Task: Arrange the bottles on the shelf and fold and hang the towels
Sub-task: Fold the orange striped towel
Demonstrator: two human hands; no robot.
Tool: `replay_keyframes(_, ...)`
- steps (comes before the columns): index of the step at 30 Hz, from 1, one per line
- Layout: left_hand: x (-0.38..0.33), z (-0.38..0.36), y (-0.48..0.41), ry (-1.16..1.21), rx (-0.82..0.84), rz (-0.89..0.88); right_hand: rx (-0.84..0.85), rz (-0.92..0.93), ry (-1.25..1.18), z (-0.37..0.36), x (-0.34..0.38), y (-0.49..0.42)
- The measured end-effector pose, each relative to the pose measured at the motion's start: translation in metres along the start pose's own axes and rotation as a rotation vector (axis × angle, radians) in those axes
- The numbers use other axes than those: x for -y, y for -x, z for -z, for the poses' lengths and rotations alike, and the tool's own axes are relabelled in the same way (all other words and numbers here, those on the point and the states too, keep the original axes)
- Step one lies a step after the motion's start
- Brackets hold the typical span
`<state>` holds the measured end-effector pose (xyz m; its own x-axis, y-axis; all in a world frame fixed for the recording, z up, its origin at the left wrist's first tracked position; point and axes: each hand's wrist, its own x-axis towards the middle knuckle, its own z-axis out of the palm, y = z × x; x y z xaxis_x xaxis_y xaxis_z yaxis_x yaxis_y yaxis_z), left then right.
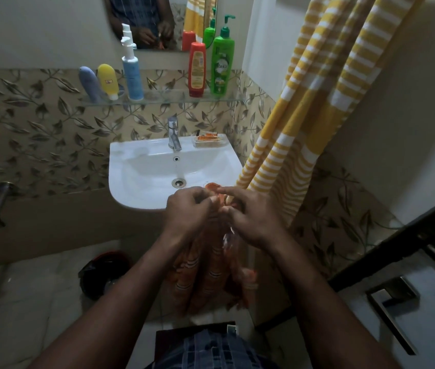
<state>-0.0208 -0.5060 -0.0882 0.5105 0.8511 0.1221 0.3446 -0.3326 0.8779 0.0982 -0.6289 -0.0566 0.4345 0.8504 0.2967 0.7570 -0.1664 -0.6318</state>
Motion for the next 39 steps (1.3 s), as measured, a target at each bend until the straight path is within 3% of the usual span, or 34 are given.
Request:
replay_keyframes(5, -0.003, 0.012, 0.001, -0.036, 0.177, -0.275, 0.196, -0.077, -0.030, 0.004, -0.011, -0.013)
replay_keyframes(8, -0.001, 0.014, 0.001, -0.038, 0.226, -0.289, 0.217, -0.074, 0.049, 0.007, -0.018, -0.014)
replay_keyframes(14, 0.003, 0.018, -0.002, -0.026, 0.319, -0.274, 0.318, -0.114, -0.090, 0.007, -0.017, -0.010)
replay_keyframes(21, 0.002, 0.017, 0.006, 0.124, 0.280, -0.254, 0.110, -0.187, -0.143, 0.005, -0.025, -0.012)
replay_keyframes(26, 0.014, 0.010, 0.017, -0.117, 0.233, -0.381, 0.023, -0.179, -0.224, 0.016, -0.028, -0.010)
replay_keyframes(30, 0.018, 0.003, 0.017, -0.194, 0.027, -0.441, 0.007, -0.157, -0.223, 0.022, -0.029, -0.009)
replay_keyframes(34, 0.018, 0.007, 0.009, -0.238, -0.071, -0.609, 0.020, -0.128, -0.185, 0.029, -0.031, -0.008)
replay_keyframes(37, 0.022, 0.006, 0.002, -0.351, -0.049, -0.678, 0.038, -0.109, -0.211, 0.034, -0.029, -0.009)
replay_keyframes(39, 0.031, 0.003, -0.006, -0.532, 0.047, -0.631, 0.035, -0.092, -0.203, 0.040, -0.027, -0.009)
